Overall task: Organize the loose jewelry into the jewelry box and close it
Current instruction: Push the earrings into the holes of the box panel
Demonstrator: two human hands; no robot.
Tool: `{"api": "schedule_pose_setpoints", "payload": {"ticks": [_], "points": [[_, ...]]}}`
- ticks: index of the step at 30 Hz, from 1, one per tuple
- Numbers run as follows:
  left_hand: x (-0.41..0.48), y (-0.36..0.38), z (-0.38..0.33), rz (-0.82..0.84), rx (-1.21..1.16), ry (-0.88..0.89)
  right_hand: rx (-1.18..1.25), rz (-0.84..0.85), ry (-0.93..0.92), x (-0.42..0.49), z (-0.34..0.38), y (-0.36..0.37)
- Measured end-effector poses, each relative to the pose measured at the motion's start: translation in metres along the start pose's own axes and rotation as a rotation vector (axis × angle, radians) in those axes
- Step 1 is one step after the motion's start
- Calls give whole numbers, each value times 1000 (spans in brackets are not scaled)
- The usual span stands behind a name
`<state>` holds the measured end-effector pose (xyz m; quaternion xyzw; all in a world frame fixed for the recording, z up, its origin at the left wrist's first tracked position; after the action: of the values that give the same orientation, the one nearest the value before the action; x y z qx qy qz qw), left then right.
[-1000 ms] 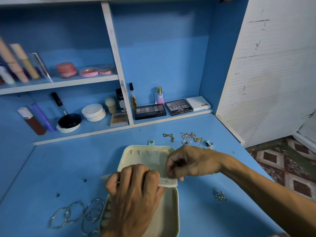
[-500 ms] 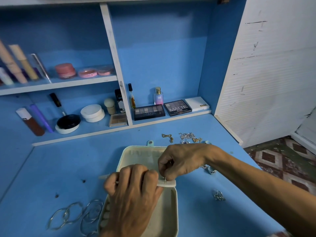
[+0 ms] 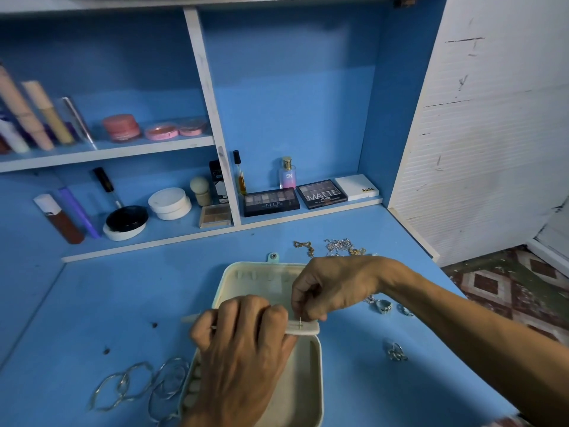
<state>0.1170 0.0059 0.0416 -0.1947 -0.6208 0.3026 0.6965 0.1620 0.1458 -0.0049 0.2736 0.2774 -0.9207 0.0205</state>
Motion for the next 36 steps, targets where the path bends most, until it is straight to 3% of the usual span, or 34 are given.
{"api": "schedule_pose_setpoints", "payload": {"ticks": [36], "points": [[1, 2, 1, 10, -12, -9, -38, 31, -51, 4, 0, -1]]}}
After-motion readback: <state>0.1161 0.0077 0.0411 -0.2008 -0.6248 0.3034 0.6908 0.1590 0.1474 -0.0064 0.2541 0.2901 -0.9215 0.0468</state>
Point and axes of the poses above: each hand's wrist, its own x-axis towards the middle knuckle, its own y-axis out of the palm, z = x × y, the point moved 9 cm from there along x, towards the middle knuckle, and after that the axes turned 11 degrees about z, right-handed, at the moved point
